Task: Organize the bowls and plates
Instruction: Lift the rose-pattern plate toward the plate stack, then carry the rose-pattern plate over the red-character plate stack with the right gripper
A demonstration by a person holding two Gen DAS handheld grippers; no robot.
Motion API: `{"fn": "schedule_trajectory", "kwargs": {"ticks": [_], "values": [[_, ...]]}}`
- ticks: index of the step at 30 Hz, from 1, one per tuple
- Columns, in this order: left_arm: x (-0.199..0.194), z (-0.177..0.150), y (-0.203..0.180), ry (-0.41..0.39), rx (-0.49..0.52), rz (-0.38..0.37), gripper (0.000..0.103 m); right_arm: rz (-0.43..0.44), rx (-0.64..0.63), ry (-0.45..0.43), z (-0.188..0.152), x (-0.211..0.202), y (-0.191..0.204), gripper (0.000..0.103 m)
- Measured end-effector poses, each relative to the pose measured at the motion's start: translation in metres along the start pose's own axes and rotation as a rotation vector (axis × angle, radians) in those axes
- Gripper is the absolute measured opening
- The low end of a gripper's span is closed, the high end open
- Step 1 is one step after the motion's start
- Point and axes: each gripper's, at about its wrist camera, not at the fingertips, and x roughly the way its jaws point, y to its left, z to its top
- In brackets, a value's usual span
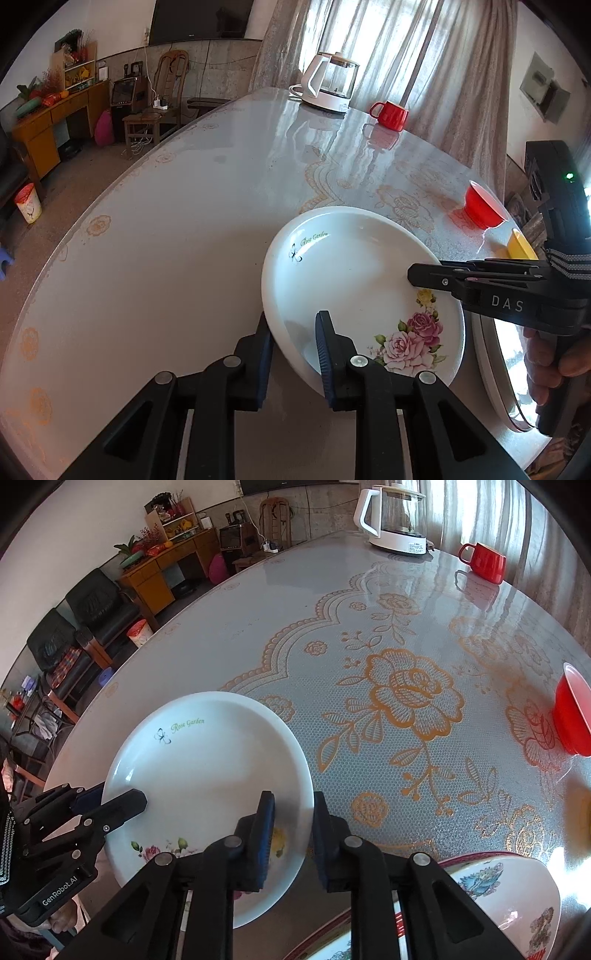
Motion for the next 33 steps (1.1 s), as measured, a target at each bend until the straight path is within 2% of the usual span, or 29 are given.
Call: {"fn": "schedule_trajectory", "kwargs": {"ticks": [3,6,15,22,33], "values": [[-0.005,-0.004,0.009,-0.011,-0.034,-0.026,0.020,0.000,0.029,-0.014,-0.003,-0.004,-0.001,0.012],[-0.007,-0.007,0.012,-0.016,-0.036,-0.033,0.019,0.018,0.035,-0.030,-0.007,-0.009,0.000,0.010],[-0.018,-0.012,0.014,-0.034,-0.054,-0.025,0.017,0.041,0.059,-0.043,-0.016,-0.016,0.005,0.008],[-0.030,-0.010,0.012,-0.068,-0.043,-0.024,0.016,0.059,0.084,-0.085,-0.018,-0.025,0.006,0.008],[-0.053,0.000,-0.008,-0.119,0.003,-0.084,0.015,0.090,0.168,-0.183,-0.034,-0.065,-0.010,0.007]]}}
